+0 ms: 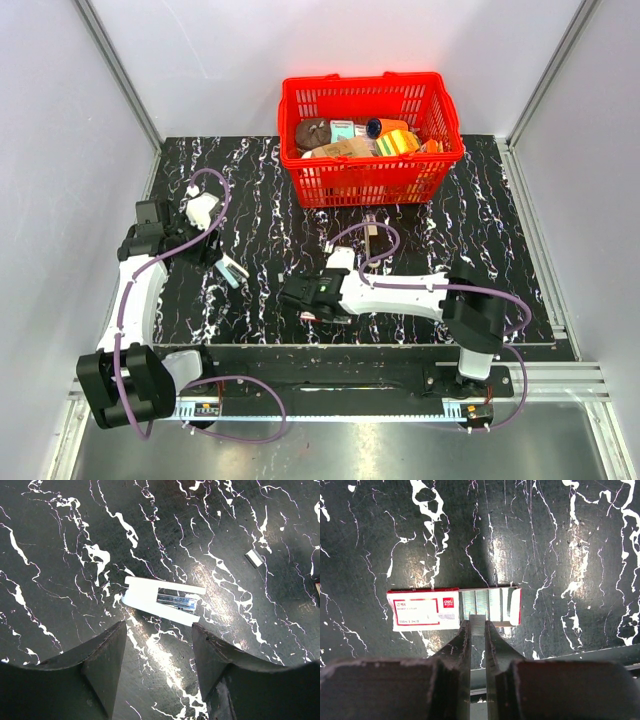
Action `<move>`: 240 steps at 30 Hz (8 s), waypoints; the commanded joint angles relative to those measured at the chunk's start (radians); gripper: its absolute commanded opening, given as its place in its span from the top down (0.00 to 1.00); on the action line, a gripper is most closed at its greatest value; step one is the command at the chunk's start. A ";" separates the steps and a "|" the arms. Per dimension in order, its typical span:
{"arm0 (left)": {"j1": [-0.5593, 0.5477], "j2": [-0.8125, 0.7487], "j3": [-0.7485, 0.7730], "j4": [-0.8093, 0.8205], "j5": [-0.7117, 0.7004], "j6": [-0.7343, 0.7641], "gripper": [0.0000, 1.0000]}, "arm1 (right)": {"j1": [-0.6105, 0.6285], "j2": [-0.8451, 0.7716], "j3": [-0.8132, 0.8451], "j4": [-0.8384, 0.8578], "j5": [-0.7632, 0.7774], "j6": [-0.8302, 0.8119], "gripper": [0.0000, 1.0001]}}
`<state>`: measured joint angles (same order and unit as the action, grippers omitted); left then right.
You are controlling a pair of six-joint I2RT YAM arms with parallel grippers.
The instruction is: Unload the staples from the stapler
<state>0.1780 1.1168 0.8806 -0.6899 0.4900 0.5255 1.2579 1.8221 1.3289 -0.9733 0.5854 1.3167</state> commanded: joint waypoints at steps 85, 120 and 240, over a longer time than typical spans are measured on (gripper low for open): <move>0.005 -0.040 -0.005 0.013 -0.021 0.002 0.40 | -0.066 -0.021 -0.160 0.220 -0.124 -0.014 0.82; 0.005 -0.046 0.009 0.001 0.001 0.001 0.39 | -0.068 -0.092 -0.152 0.223 -0.093 -0.079 0.67; -0.752 0.551 0.089 0.162 -0.292 -0.102 0.48 | -0.382 -0.446 -0.585 0.863 -0.119 -0.502 0.62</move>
<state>-0.5640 1.6821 0.9852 -0.5503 0.2218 0.4362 0.8833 1.3979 0.7399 -0.1387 0.4511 0.8085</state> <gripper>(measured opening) 0.531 0.379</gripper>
